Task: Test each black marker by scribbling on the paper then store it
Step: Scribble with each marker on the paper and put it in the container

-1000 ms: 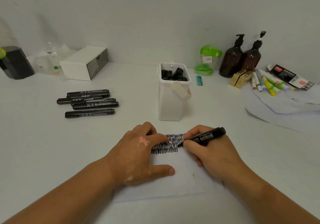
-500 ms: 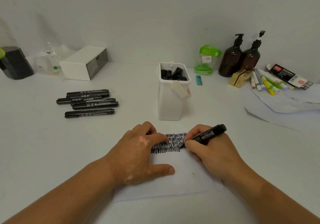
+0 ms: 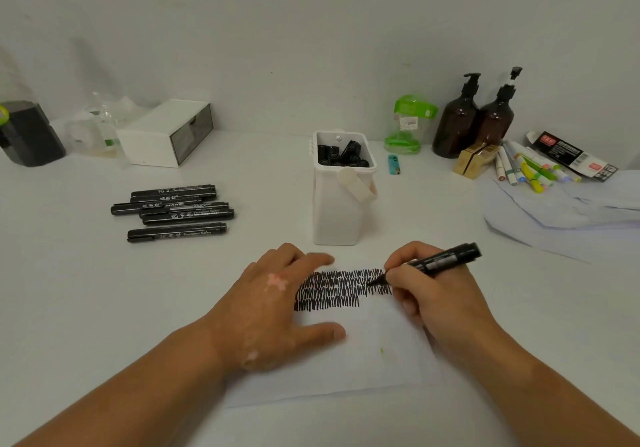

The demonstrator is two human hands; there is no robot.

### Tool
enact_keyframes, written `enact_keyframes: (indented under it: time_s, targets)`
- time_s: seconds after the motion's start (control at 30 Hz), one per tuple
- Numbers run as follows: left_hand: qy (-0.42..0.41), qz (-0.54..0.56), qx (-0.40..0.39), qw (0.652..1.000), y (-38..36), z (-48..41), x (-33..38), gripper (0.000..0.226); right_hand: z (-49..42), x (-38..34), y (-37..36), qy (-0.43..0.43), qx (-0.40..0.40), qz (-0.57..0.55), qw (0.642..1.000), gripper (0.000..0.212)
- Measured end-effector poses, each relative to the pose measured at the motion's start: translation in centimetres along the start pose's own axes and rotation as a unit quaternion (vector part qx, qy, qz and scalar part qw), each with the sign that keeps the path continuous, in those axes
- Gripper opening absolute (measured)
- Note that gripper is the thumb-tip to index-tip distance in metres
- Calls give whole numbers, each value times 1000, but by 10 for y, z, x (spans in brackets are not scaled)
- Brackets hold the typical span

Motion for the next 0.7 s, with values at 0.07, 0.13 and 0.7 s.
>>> enact_keyframes:
  time_s: [0.07,0.13,0.7]
  targets:
    - [15,81,21,996,7,-1,0,60,-1,-1,5,-12,36,-91,995,9]
    - [38,185,35,981,13,-3,-2,48,-3,-3,10,-1,50,-111,993,11]
    - [56,323,73,942,9,-7,-4,28,-2,-12,15,52,9,-199,979,7]
Point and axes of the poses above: each hand's wrist, its own z-axis away from the middle knuckle, its own y-axis out of the back of the hand, x = y × z, the point moved 1 cm from there along -z, towards the middle knuckle, and after that the axes turned 12 degrees about y, right-handed, at the moved point
